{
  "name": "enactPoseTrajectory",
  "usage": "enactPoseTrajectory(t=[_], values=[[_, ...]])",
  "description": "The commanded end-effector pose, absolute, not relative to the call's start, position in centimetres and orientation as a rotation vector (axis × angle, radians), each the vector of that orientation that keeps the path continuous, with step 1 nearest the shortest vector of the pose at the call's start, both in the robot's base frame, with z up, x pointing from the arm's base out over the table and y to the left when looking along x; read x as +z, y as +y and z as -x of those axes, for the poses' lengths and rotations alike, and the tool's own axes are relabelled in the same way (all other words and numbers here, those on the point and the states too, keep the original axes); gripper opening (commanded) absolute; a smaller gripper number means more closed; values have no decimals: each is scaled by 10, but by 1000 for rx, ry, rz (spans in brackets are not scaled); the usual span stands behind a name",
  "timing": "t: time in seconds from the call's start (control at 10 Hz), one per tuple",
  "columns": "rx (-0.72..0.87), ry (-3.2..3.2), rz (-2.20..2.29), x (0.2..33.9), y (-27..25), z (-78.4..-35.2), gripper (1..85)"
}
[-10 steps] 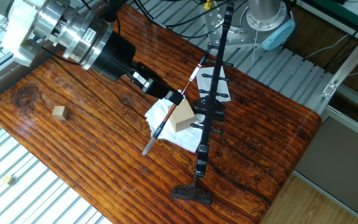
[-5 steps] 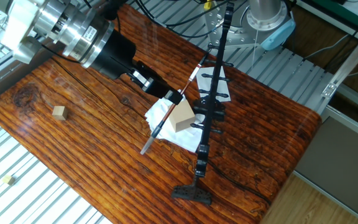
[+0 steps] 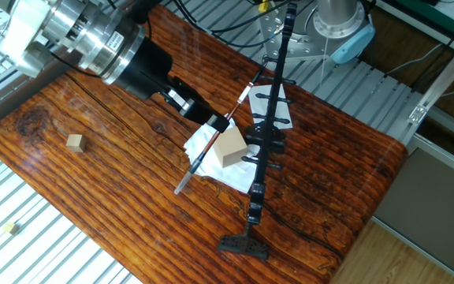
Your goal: Place the brush on the pen rack
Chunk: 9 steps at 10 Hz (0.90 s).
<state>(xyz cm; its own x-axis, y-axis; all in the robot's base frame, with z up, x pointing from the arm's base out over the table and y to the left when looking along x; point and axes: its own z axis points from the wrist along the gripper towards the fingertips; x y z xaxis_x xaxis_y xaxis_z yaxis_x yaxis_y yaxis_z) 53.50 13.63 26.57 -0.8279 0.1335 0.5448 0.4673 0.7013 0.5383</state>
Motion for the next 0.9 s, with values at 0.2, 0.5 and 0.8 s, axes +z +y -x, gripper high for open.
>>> enactPoseTrajectory(t=[0.2,0.5,0.8], values=[[-947,-2442,473,270,138,-536,13],[-935,-2463,481,269,136,-536,13],[-901,-2480,490,267,133,-536,13]])
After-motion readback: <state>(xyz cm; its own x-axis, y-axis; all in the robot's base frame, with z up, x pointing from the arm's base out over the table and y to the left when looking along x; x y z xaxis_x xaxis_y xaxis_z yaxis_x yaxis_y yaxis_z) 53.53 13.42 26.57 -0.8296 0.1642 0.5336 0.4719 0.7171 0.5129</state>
